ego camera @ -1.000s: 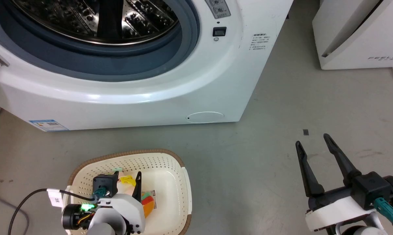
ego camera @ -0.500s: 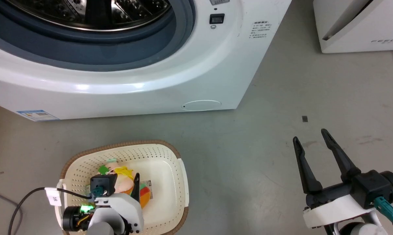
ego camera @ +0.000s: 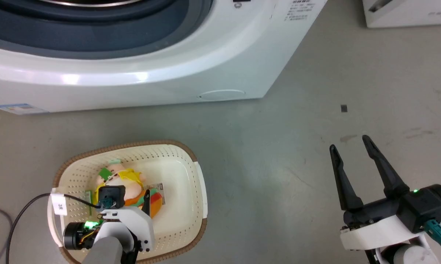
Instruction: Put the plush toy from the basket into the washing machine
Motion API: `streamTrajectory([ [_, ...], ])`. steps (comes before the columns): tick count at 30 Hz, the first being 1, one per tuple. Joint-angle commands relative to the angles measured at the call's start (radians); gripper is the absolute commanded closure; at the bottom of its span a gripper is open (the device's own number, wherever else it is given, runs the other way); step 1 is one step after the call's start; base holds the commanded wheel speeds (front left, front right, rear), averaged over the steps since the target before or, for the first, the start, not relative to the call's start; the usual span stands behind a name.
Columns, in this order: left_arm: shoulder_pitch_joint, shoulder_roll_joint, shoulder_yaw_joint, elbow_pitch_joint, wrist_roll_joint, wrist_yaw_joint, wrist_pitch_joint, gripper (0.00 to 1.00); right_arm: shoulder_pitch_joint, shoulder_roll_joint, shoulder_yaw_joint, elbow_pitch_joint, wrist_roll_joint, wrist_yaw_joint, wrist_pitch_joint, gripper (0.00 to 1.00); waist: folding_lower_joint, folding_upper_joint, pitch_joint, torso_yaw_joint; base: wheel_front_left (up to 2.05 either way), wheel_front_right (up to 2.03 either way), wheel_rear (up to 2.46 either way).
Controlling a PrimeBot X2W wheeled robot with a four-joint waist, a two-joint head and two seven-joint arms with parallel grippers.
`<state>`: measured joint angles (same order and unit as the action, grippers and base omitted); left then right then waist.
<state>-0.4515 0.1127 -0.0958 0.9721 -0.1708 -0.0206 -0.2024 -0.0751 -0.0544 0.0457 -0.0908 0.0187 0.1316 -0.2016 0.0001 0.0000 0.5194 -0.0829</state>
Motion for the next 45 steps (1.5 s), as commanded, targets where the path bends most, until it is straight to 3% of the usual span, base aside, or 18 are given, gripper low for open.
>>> streamTrajectory([
  [1,-0.035,0.010,-0.009,0.038,-0.006,0.001,-0.002,0.00,-0.027,0.003,0.002,-0.011,-0.001,-0.001,-0.012,0.00,-0.0001,0.0000,0.030,-0.006,0.00,0.00,0.00],
  [25,-0.328,0.091,-0.070,0.312,-0.043,0.056,0.091,0.00,-0.059,0.004,-0.006,-0.076,-0.018,-0.001,-0.060,0.00,-0.0001,0.0000,0.313,-0.035,0.00,0.00,0.00],
  [45,-0.384,0.108,-0.111,0.318,-0.049,0.076,0.147,0.00,-0.043,0.004,-0.025,-0.119,-0.010,-0.001,-0.060,0.00,-0.0001,0.0000,0.405,-0.047,0.00,0.00,0.00],
])
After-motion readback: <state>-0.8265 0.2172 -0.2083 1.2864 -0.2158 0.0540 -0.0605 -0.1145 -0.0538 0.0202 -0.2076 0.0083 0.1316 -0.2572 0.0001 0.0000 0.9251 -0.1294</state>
